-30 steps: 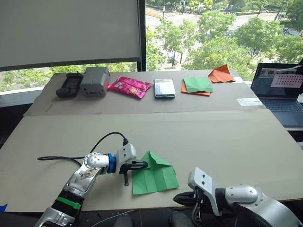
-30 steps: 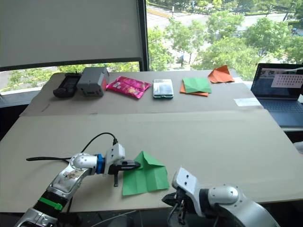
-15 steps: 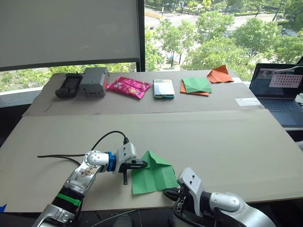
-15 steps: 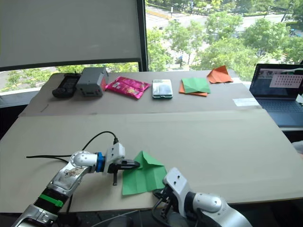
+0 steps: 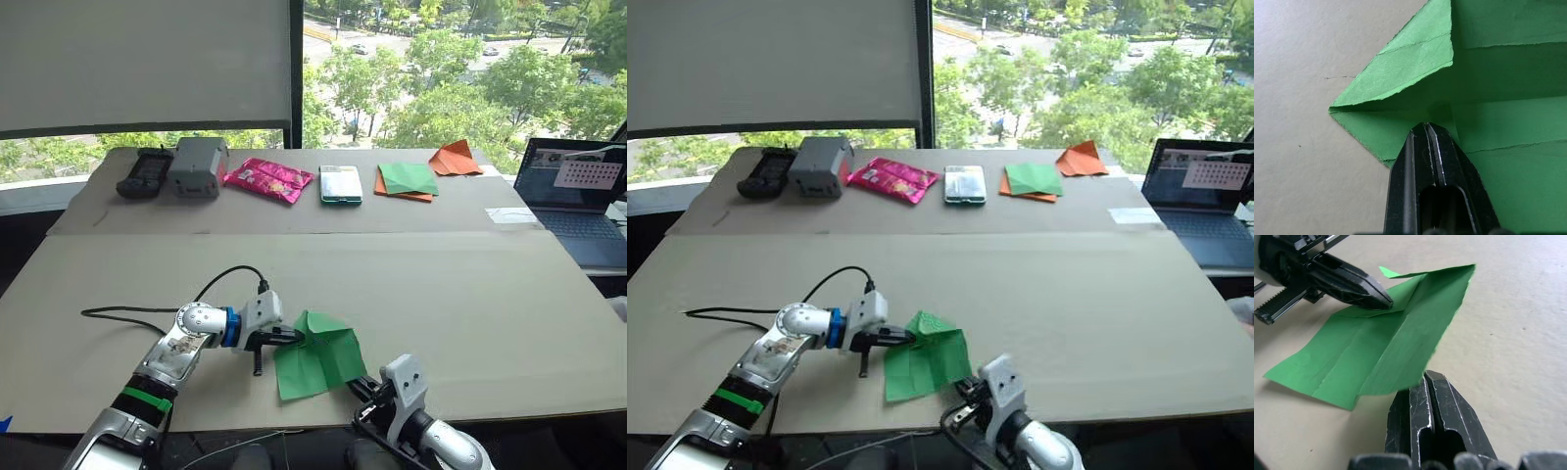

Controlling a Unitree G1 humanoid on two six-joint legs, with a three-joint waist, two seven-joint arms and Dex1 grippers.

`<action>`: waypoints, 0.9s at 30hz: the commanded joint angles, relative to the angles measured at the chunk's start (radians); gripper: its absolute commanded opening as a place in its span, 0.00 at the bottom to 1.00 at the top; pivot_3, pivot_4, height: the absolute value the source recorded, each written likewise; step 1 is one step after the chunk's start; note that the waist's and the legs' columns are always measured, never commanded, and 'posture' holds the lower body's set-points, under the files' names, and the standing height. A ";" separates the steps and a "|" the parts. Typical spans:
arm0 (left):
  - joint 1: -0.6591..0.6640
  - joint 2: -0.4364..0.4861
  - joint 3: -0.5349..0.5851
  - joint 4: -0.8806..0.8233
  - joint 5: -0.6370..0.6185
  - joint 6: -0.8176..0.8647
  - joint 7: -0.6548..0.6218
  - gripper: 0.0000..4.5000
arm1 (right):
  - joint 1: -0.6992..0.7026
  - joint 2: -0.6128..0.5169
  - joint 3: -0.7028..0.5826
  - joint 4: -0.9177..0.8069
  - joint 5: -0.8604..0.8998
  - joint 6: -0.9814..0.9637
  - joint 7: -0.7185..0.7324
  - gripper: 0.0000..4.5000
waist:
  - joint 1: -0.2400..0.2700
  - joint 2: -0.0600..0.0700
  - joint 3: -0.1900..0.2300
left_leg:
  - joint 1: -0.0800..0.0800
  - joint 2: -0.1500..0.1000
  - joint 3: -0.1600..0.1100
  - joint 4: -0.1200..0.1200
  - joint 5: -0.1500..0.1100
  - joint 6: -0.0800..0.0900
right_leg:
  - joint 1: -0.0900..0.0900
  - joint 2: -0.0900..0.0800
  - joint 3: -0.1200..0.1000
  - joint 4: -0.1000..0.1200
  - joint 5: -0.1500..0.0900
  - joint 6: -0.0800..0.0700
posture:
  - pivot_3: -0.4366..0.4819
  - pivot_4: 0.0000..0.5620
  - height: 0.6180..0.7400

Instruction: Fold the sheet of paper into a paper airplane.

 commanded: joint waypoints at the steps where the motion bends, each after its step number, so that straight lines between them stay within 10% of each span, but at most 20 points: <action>1: 0.001 0.007 -0.021 0.051 0.049 0.011 0.004 0.01 | -0.005 0.030 -0.061 0.096 -0.026 -0.090 -0.035 0.00 | 0.000 0.000 0.000 | 0.000 0.000 0.000 0.000 0.000 0.000 | 0.000 0.000 0.000 -0.001 0.000 0.000 | 0.48 0.27 1.00; 27: 0.018 0.033 -0.002 0.003 0.048 0.046 0.018 0.01 | -0.346 -0.067 0.096 0.074 -0.094 0.080 0.165 0.00 | -0.008 0.011 -0.005 | 0.002 -0.002 0.001 0.001 0.006 0.010 | 0.000 0.002 0.002 0.012 0.001 0.000 | 0.48 0.27 1.00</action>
